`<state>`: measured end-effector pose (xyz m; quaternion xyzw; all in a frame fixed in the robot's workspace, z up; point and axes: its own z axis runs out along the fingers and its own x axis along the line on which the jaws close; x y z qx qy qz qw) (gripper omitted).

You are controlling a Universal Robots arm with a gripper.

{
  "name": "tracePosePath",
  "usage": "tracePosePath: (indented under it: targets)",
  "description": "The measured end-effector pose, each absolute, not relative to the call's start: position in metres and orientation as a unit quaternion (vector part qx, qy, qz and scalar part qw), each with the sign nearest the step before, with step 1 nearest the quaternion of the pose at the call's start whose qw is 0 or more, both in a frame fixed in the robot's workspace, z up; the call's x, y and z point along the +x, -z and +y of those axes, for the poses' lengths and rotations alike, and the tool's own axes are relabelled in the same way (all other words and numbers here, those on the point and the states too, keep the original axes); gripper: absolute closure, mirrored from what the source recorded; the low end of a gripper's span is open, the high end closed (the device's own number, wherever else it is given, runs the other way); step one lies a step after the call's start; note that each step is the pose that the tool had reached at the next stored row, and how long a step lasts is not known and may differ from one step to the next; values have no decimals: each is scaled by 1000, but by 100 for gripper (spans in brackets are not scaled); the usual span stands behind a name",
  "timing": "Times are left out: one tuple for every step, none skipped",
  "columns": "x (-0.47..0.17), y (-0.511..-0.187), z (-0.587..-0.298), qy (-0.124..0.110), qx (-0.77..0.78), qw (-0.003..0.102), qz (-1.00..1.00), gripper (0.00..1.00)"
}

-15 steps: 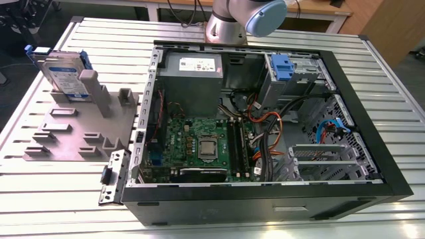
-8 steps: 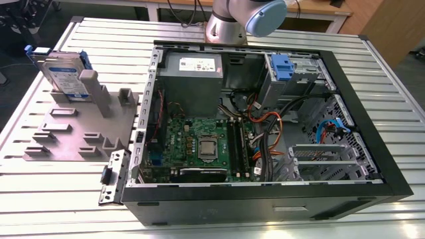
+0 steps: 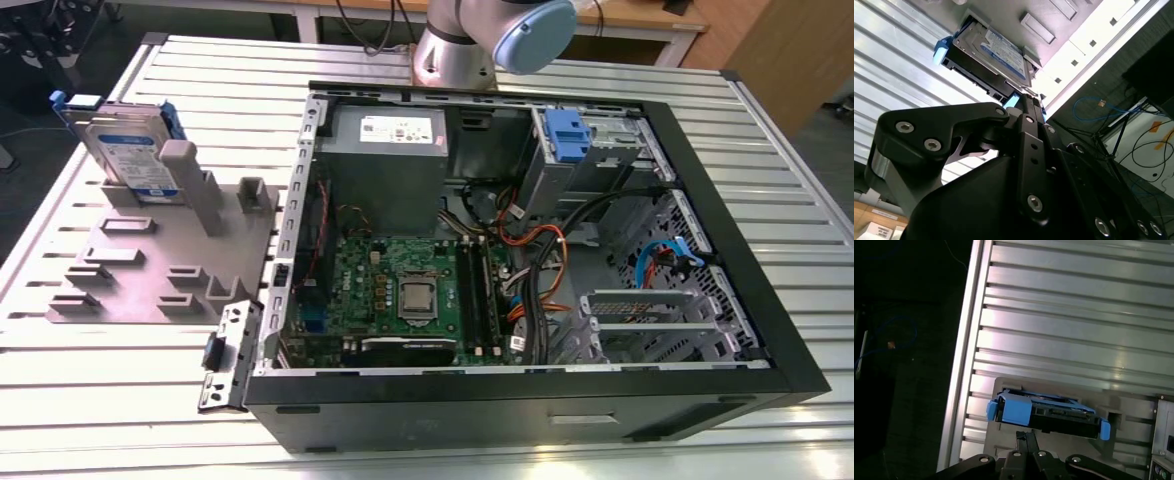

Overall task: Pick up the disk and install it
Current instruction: 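Pick up the disk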

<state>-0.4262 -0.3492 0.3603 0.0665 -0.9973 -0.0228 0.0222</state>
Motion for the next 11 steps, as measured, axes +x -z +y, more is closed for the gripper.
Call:
tracePosePath:
  targets:
    - [-426,-360,-349,23,70,22,-997,89]
    - [-426,-360,-349,23,73,22,-997,89]
    - [-426,-360,-349,23,77,22,-997,89]
    - [-426,-360,-349,23,80,22,-996,89]
    - [-426,-360,-349,22,82,23,-996,89]
    - [-426,-360,-349,22,85,23,-996,89]
    - [-426,-360,-349,22,87,23,-996,89]
    - [-426,-360,-349,22,89,23,-996,89]
    - [-426,-360,-349,22,91,23,-995,89]
    - [-426,-360,-349,22,94,23,-995,89]
    - [-426,-360,-349,22,97,23,-995,89]
